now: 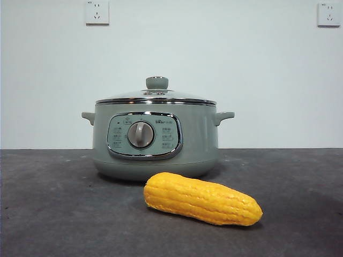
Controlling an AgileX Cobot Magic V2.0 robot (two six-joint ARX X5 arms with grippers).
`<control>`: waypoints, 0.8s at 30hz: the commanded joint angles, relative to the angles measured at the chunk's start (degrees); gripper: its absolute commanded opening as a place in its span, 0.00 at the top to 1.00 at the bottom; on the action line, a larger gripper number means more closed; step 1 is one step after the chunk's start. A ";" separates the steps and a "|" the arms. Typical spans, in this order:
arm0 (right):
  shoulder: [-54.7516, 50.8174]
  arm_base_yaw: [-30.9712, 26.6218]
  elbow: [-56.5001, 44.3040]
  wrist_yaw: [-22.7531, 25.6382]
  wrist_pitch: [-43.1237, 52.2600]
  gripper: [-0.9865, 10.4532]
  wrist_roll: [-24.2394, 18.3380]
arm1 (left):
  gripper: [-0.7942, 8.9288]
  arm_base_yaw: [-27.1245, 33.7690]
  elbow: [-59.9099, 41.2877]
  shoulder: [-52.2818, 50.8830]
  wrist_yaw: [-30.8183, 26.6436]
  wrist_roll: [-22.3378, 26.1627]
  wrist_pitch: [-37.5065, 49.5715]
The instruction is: Pick up the corn,open the lid,put the corn in the pot,close the lid
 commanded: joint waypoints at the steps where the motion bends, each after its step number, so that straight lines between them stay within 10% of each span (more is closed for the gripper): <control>1: -0.09 -0.04 1.64 -1.92 0.22 0.92 1.22 | 0.92 -0.13 0.57 0.07 0.31 -0.17 0.33; 24: 23.98 -0.04 32.96 -14.93 -20.28 0.92 -3.08 | 0.92 -0.13 23.15 18.40 21.29 -6.40 -9.86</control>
